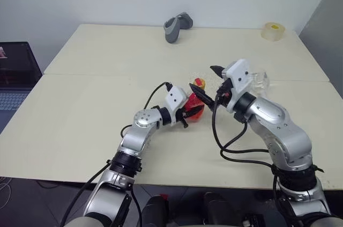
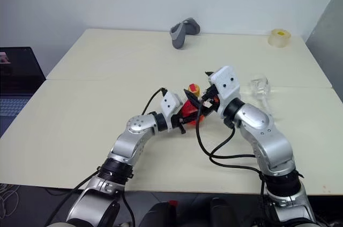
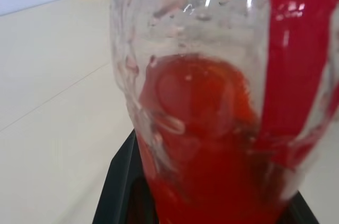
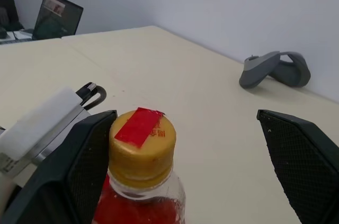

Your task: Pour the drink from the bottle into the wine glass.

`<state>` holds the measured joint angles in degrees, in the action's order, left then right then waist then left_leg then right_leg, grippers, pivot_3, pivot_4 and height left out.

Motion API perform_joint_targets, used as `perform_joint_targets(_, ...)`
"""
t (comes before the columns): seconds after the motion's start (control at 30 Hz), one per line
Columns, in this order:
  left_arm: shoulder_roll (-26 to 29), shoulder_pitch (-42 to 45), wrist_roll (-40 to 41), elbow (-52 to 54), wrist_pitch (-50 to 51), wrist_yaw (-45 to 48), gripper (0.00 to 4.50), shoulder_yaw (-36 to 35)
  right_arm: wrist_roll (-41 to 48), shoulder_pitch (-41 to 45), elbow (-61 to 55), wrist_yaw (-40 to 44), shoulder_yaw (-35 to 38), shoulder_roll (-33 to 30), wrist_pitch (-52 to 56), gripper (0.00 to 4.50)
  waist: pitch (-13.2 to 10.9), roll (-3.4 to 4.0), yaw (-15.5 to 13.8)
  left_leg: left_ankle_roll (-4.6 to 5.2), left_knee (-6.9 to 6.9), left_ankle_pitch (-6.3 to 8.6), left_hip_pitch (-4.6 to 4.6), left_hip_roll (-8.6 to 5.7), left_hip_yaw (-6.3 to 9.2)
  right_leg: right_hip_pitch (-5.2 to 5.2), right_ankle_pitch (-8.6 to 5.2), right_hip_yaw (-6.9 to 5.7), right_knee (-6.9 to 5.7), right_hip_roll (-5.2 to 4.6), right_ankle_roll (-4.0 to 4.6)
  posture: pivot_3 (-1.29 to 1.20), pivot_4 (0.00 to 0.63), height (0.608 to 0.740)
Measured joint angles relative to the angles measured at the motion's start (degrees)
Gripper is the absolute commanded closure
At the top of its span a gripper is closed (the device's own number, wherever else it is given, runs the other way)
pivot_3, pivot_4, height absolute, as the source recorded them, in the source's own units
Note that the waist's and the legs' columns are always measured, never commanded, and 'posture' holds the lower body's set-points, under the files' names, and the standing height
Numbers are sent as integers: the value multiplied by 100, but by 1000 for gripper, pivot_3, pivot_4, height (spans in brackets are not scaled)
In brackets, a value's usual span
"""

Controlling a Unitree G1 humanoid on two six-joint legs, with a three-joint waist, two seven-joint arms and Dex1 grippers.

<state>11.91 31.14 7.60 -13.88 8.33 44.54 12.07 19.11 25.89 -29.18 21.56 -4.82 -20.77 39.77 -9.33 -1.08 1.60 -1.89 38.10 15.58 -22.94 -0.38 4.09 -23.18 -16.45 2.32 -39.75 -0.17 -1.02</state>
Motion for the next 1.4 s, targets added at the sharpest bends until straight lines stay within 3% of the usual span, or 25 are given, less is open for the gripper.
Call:
perform_joint_targets(0.33, 84, -2, 11, 0, -2, 18, 3413, -36, 620, -461, -350, 70, 898, -441, 451, 0, 0, 0, 2, 1, -2, 0, 0, -1, -1, 0, 0, 0, 0, 1, 0, 0, 150, 740)
perform_joint_targets(0.6, 86, -2, 14, 0, -3, 69, 3416, -42, 654, -664, -166, 366, 1085, -1093, 510, 0, 0, 0, 4, 1, -2, 0, 1, 0, -3, 0, 0, 1, 1, 3, 0, 0, 150, 740)
perform_joint_targets(0.77, 81, -2, 14, 0, -5, 103, 3416, -44, 1405, -554, -580, 550, 1108, -933, 913, 0, 0, 0, 10, 2, -3, 0, 1, 2, -2, 0, 0, 1, -1, 6, 0, 0, 150, 740)
perform_joint_targets(1.07, 72, -3, 13, 0, -9, 105, 3416, -44, 1354, 97, -677, -181, 573, -429, 1251, 0, 0, 0, 5, 1, -2, 0, 0, 0, -1, 1, 0, 0, 1, 3, 0, 0, 150, 740)
perform_joint_targets(1.4, 63, -3, 12, 0, -9, 103, 3416, -44, 1369, 295, -671, -294, 342, -288, 1415, 0, 0, 0, 5, 1, -2, 0, 0, 1, 0, 1, 0, -1, 1, 3, 0, 0, 150, 740)
